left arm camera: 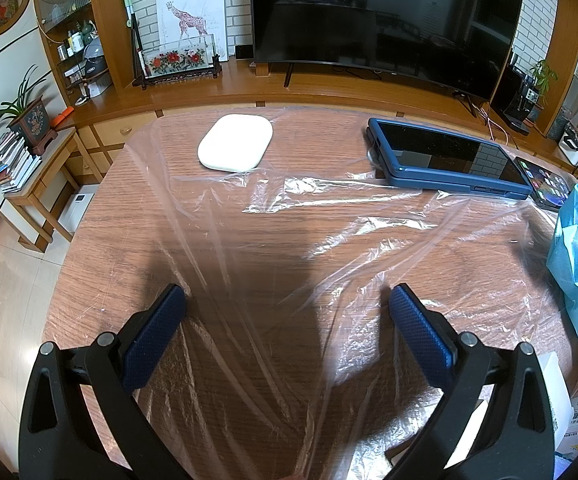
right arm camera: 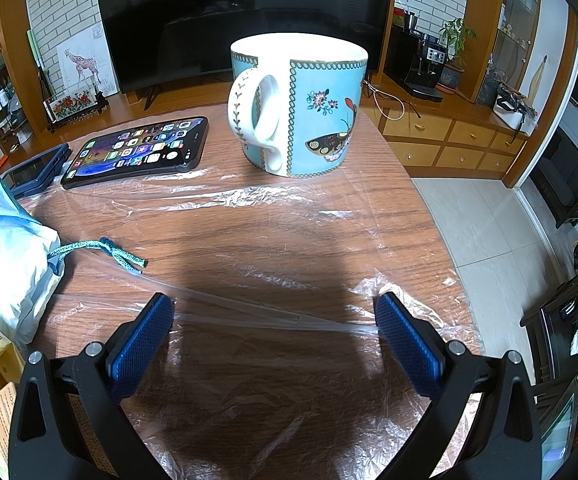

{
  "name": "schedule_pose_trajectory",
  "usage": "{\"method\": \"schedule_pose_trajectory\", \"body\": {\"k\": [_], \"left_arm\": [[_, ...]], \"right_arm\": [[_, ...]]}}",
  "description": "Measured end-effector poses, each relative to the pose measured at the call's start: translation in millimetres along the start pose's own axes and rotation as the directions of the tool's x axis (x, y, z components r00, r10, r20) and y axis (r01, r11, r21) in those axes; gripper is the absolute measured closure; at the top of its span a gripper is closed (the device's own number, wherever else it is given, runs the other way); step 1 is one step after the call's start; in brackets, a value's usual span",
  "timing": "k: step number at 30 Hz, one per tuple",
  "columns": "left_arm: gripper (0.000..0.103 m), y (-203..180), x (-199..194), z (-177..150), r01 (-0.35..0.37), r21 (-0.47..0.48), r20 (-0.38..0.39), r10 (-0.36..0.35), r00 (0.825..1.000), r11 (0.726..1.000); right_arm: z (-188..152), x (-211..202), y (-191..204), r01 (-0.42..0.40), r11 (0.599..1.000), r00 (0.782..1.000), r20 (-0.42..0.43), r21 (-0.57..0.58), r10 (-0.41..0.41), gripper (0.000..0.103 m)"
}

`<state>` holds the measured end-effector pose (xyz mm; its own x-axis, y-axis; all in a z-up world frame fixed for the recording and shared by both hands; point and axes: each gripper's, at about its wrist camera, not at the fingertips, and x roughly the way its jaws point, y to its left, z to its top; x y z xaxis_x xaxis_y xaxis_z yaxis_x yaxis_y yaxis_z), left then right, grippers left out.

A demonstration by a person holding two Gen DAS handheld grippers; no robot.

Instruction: Collect trash

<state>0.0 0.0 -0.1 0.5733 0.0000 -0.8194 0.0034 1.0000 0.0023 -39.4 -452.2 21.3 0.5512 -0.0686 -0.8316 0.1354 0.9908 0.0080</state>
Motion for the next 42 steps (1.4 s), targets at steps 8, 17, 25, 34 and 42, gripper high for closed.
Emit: {"method": "schedule_pose_trajectory", "body": {"k": [8,17,25,34,42], "left_arm": [[0.001,0,0,0,0.000,0.000,0.000,0.000,1.000,1.000],[0.002,1,-1,2,0.009,0.027,-0.016,-0.009,1.000,1.000],[0.002,4,-72,34,0.202,-0.026,0.084,-0.199,0.976,0.979],[0.002,-117,-76,44,0.501,0.217,-0.163,-0.475,0.865,0.838],[0.002,-183,-46,42,0.490,0.349,-0.283,-0.409,0.868,0.798]], "right_arm": [[1,0,0,0.001,1.000,1.000,0.000,0.001,-0.001,0.004],[10,-23,-17,0.068,0.996,0.997,0.017,0.060,-0.069,0.004],[-1,-146,14,-0.320,0.944,0.943,0.115,0.073,0.311,0.004],[-25,-122,109,-0.359,0.933,0.931,-0.087,-0.030,0.355,0.004],[-23,-105,130,-0.328,0.945,0.940,-0.108,-0.017,0.324,0.004]]}}
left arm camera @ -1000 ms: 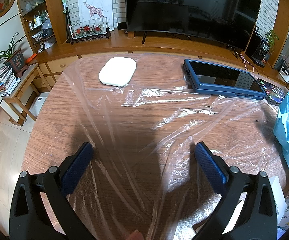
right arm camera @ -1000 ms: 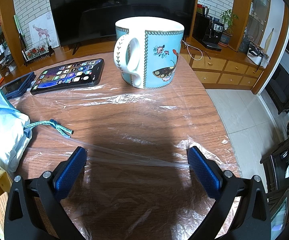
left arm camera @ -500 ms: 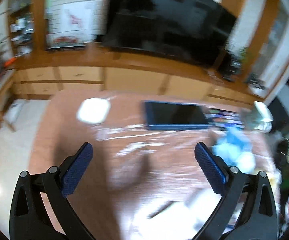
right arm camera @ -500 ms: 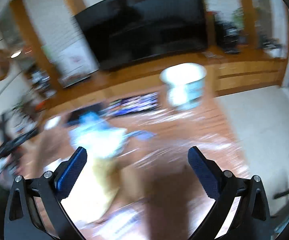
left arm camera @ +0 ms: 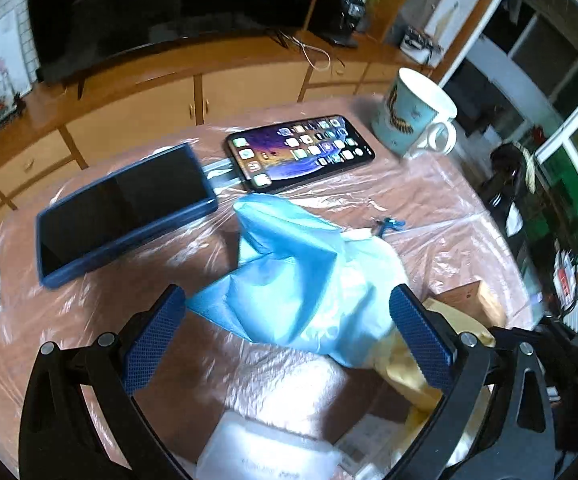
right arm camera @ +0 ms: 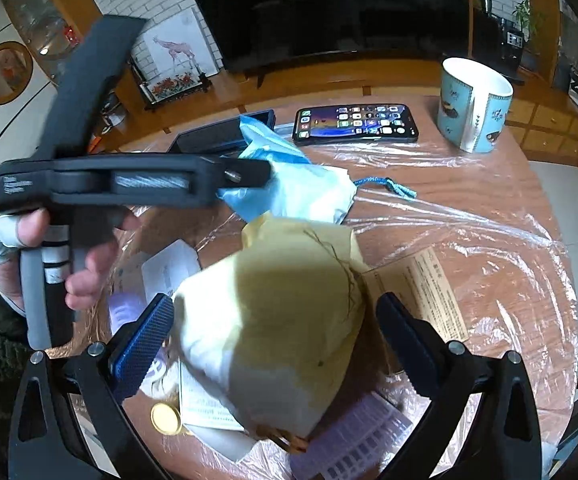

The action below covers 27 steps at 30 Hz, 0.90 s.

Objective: Collect trash
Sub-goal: 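Grasp the blue cloth with the left tool while the right tool grasps the yellow paper bag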

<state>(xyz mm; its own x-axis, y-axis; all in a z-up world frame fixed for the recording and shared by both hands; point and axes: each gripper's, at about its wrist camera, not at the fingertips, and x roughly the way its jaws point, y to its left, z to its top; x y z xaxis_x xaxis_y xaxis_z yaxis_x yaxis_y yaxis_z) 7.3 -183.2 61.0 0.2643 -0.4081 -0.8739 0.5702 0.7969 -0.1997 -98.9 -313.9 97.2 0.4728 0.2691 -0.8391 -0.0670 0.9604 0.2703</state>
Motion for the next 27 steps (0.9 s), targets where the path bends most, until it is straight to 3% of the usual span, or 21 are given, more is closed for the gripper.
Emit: {"method": "schedule_pose_trajectory", "body": {"k": [3,8,15,19,23,27], "left_arm": [[0.002,-5,15,9,-0.035,0.064,-0.036,0.037,0.999,0.997],[0.002,-2,35,19,-0.021,0.074,-0.087,0.027,0.996,0.997],[0.002,10,43,24,0.089,-0.005,-0.123,-0.089,0.988,0.996],[0.002,13,51,25,0.148,-0.061,-0.141,-0.155,0.978,0.987],[0.002,20,49,30,0.235,-0.147,-0.105,-0.252,0.962,0.961],[0.002,21,54,38,0.245,-0.192,-0.115,-0.269,0.956,0.950]], "right_arm": [[6,8,8,0.073,0.996,0.997,0.000,-0.053,-0.073,0.004],[13,21,15,0.139,0.985,0.990,-0.003,-0.104,-0.140,0.004],[14,27,18,0.081,0.991,0.995,-0.048,-0.109,-0.086,0.004],[16,34,10,0.044,0.998,0.997,-0.063,-0.044,-0.047,0.004],[16,31,9,0.035,0.999,0.998,-0.048,-0.034,-0.037,0.004],[13,29,13,0.057,0.997,0.997,-0.040,-0.049,-0.059,0.004]]}}
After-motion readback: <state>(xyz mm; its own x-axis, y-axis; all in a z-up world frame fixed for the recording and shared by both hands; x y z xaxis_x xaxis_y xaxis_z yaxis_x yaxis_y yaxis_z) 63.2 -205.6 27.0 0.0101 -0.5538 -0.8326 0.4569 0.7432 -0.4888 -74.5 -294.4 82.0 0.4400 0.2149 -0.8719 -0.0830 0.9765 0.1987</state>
